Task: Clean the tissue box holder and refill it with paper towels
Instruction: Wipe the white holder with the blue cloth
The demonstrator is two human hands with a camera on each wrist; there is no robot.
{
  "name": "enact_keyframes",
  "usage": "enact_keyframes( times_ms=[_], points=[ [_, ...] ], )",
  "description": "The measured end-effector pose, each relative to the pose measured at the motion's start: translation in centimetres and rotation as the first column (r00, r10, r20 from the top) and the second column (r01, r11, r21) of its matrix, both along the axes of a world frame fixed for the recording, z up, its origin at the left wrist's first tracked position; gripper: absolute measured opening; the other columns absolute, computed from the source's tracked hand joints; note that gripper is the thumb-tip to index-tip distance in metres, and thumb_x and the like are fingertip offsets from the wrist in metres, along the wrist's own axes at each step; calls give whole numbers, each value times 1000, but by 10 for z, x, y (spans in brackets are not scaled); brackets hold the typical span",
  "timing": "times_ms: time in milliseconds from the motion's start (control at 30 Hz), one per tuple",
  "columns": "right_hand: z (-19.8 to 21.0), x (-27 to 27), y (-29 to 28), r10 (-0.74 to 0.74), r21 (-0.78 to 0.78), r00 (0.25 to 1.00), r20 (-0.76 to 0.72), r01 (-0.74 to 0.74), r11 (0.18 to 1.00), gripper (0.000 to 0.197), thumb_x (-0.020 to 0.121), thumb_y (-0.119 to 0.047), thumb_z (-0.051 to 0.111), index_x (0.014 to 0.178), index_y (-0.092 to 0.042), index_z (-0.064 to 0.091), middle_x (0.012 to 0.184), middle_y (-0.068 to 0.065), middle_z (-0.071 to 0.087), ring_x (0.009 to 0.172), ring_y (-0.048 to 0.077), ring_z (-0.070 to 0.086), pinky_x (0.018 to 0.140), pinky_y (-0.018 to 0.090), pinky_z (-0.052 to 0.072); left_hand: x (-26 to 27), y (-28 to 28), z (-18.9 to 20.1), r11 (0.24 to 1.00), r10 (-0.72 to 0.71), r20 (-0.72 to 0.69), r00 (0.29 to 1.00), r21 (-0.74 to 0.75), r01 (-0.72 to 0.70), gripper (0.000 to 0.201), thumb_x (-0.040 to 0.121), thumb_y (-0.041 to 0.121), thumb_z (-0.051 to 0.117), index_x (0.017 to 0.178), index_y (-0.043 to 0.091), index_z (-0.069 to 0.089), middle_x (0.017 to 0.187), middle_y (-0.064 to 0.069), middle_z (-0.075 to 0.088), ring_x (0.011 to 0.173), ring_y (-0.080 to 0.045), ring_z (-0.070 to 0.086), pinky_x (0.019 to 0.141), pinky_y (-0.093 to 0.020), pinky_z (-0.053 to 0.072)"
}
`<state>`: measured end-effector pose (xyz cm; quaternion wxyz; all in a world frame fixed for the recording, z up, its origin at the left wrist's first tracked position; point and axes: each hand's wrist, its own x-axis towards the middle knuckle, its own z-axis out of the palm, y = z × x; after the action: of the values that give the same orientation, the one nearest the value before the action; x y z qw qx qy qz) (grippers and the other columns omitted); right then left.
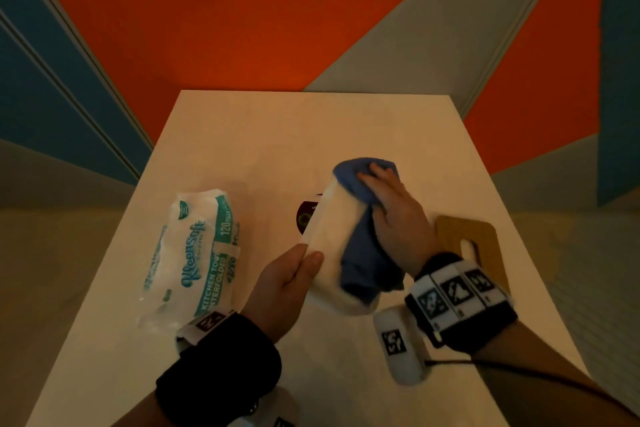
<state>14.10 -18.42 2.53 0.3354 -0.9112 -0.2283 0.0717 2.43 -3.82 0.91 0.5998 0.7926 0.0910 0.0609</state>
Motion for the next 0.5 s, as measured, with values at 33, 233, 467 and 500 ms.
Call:
enact_keyframes(
  times_ms=[33,233,467,500],
  points=[
    [1,7,-1,-46,24,998,-31,47,999,43,97,-4,33,139,-14,36,153,5,25,141,21,22,109,18,14,-2,1,-1,1000,15,0,1000,-22,-15,33,90,25,49,63,8,45,60,-1,45,58,-5,44,54,-14,35],
    [-20,-40,-5,-42,27,997,-59,44,999,44,96,-2,35,140,-9,31,150,4,28,141,21,22,111,15,9,-10,5,-7,978,166,-82,983,-112,-175,32,92,15,46,61,11,51,60,-1,50,60,-9,45,56,-15,36],
    [-32,-118,7,417,-415,834,360,-258,873,45,82,-28,54,124,-21,39,136,-3,39,123,22,34,100,35,40,4,9,-1,950,203,-177,963,-201,-237,33,95,21,40,65,22,54,75,-10,60,83,-29,56,83,-36,44],
    [-27,-118,10,424,-399,819,387,-266,878,46,82,-26,55,126,-19,40,136,-2,42,124,23,34,100,35,41,6,6,3,950,181,-193,964,-220,-223,35,96,19,37,65,22,53,72,-6,58,82,-27,54,81,-35,43]
  ],
)
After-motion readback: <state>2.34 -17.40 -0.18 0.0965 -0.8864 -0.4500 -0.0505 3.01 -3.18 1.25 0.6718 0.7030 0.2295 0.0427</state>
